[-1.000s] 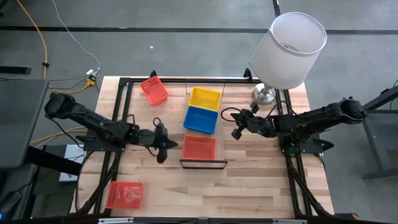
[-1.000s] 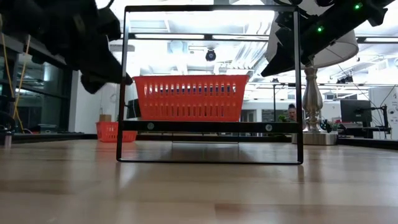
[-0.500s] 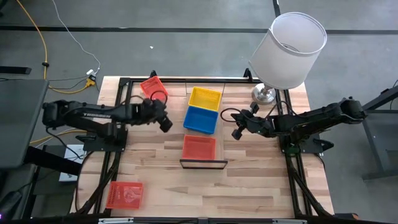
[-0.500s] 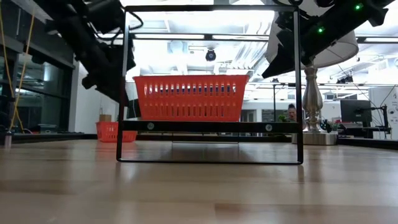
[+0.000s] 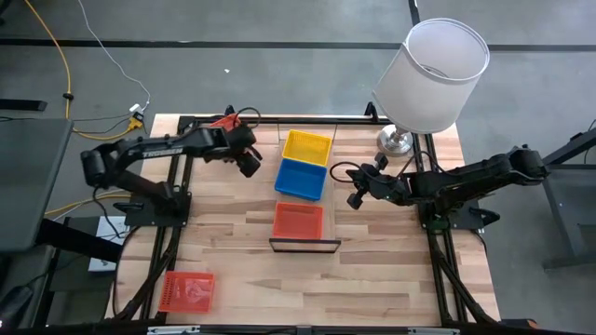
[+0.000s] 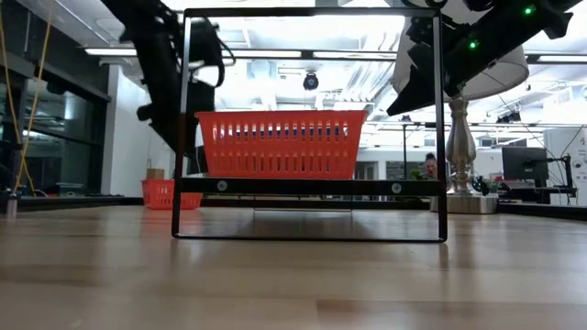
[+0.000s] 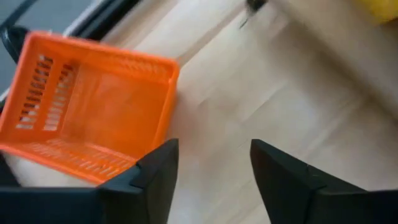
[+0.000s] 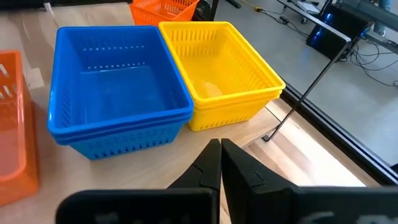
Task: Stack baskets on shelf by color
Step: Stack the top orange bin on top of the orange bin on the shelf
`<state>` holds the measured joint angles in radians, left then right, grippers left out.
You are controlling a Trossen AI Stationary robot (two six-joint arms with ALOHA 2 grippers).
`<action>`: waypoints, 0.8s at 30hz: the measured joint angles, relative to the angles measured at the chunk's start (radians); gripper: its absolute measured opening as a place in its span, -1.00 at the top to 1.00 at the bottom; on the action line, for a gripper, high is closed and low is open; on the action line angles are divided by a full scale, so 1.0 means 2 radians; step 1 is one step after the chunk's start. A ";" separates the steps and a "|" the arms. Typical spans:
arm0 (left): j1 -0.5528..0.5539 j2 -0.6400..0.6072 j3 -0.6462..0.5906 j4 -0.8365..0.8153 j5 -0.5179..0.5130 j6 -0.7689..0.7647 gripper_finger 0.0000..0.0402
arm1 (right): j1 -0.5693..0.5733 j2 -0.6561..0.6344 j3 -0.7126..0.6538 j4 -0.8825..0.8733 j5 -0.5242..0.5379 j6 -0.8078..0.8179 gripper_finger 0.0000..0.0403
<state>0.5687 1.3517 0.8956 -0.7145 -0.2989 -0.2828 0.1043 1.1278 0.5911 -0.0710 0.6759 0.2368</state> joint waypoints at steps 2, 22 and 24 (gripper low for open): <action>0.011 0.023 0.005 -0.011 0.000 0.004 0.00 | 0.000 0.000 0.000 0.000 0.000 0.004 1.00; 0.074 0.114 0.006 0.017 -0.019 0.044 -0.01 | -0.023 0.071 0.000 0.003 -0.002 0.021 1.00; 0.074 0.114 0.006 0.016 -0.022 0.049 0.05 | -0.026 0.074 0.000 0.004 -0.011 0.022 1.00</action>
<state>0.7162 1.5803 0.9085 -0.6832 -0.3436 -0.1842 0.0532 1.2761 0.5911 -0.0633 0.6548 0.2802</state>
